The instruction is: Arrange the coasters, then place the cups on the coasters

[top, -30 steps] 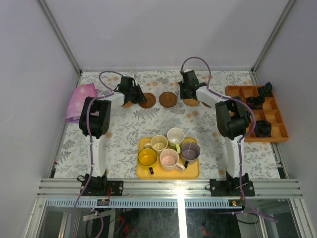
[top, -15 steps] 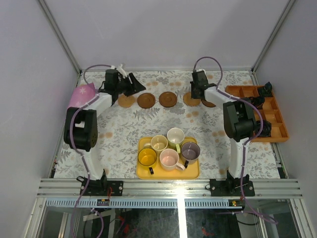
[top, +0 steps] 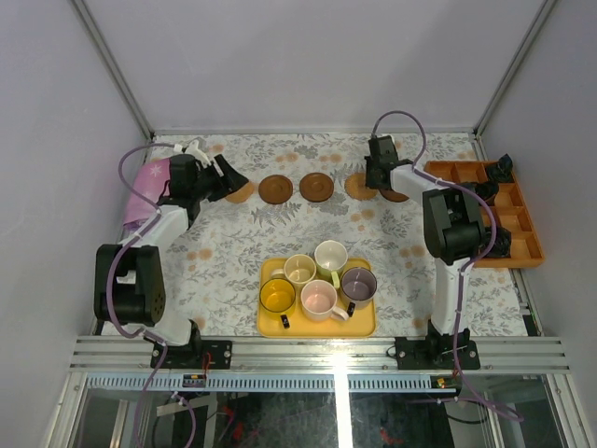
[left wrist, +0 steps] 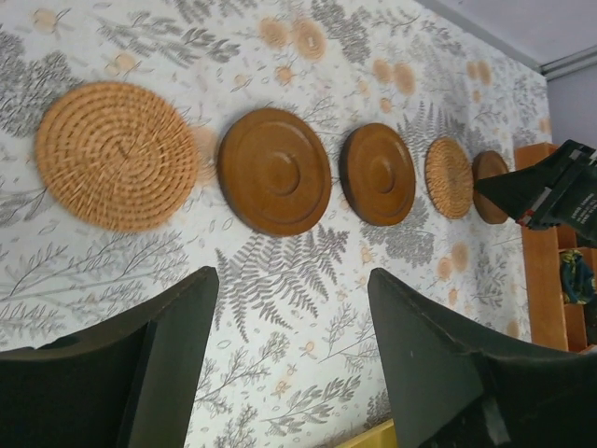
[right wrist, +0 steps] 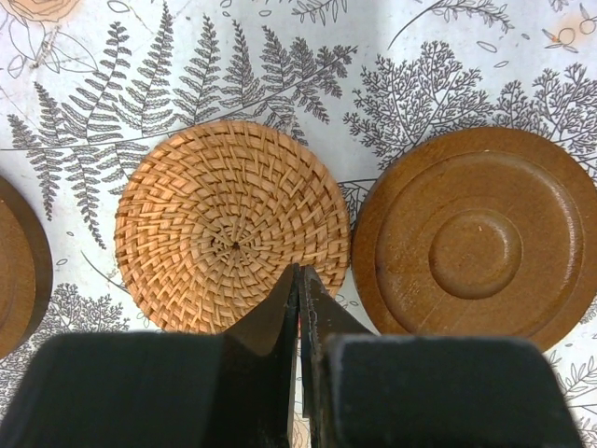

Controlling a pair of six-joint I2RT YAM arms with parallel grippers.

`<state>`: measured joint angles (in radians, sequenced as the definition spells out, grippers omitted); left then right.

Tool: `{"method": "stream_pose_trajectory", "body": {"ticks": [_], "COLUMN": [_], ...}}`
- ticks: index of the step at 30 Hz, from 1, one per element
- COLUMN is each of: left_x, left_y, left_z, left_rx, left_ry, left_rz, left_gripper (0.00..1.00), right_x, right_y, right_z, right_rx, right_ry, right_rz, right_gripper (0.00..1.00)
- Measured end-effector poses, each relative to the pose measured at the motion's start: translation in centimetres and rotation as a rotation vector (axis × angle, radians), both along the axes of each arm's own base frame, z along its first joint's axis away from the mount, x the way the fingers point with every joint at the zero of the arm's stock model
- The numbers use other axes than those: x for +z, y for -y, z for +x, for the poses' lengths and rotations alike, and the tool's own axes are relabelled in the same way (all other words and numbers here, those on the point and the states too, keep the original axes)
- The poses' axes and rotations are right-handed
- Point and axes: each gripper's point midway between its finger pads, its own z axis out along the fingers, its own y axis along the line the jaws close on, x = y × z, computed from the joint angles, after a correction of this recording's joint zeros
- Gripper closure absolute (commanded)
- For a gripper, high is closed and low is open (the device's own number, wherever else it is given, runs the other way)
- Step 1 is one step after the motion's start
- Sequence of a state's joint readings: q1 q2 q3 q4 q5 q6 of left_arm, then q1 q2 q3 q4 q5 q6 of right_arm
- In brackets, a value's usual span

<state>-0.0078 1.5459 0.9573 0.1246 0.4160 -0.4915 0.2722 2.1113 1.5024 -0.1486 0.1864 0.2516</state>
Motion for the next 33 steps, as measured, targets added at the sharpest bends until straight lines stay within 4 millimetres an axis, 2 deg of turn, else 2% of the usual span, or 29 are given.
{"method": "stream_pose_trajectory", "body": {"ticks": [7, 16, 23, 30, 33], "left_x": [-1.4, -2.4, -4.4, -5.3, -6.3], "left_y": [-0.7, -1.2, -1.4, -1.6, -1.9], "left_z": [-1.2, -1.1, -1.0, -0.6, -0.1], "left_rx": [0.037, 0.061, 0.067, 0.080, 0.092], "left_ry": [-0.025, -0.038, -0.085, -0.099, -0.121], "left_rz": [0.024, 0.048, 0.054, 0.062, 0.069], "left_gripper": [0.33, 0.32, 0.32, 0.32, 0.31], "right_x": [-1.4, -1.4, -1.4, -1.1, -0.8], "right_y": [-0.7, -1.6, -1.9, -2.4, -3.0], "right_z": [-0.2, 0.6, 1.0, -0.4, -0.7], "right_rx": [0.025, 0.058, 0.063, 0.076, 0.096], "right_ry": [-0.028, -0.019, -0.016, -0.042, -0.045], "right_rz": [0.024, 0.051, 0.055, 0.038, 0.033], "right_gripper": [1.00, 1.00, 1.00, 1.00, 1.00]}}
